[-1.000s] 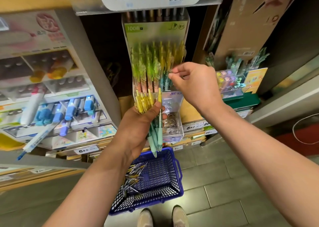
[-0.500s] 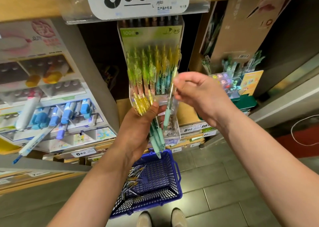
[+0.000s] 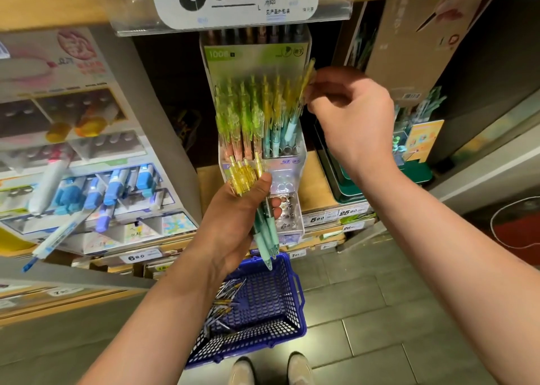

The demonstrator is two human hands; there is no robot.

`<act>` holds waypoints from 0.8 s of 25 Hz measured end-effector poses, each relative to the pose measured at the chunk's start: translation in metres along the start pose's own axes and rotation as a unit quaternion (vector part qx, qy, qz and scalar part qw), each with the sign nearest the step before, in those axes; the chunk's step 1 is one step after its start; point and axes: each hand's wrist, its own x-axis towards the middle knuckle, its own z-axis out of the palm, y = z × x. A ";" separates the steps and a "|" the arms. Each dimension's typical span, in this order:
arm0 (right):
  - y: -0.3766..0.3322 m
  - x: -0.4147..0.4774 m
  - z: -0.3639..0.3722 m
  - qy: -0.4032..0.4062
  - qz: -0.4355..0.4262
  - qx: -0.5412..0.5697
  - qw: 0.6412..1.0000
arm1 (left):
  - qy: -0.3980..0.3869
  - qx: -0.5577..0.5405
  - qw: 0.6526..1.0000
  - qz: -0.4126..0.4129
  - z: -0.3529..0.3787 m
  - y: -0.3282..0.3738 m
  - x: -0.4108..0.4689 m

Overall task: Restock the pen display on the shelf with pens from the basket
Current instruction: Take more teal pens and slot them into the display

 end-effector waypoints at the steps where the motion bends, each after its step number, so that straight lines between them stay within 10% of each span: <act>1: 0.002 -0.001 0.002 -0.002 0.003 -0.007 1.000 | 0.003 -0.008 1.000 -0.006 0.000 0.000 -0.001; 16: 0.025 -0.018 0.016 -0.078 -0.002 -0.056 0.995 | -0.002 -0.045 0.999 0.010 0.009 0.000 -0.006; 20: 0.019 -0.045 0.001 -0.250 0.112 0.057 0.960 | -0.023 -0.020 0.999 0.033 0.015 0.002 -0.009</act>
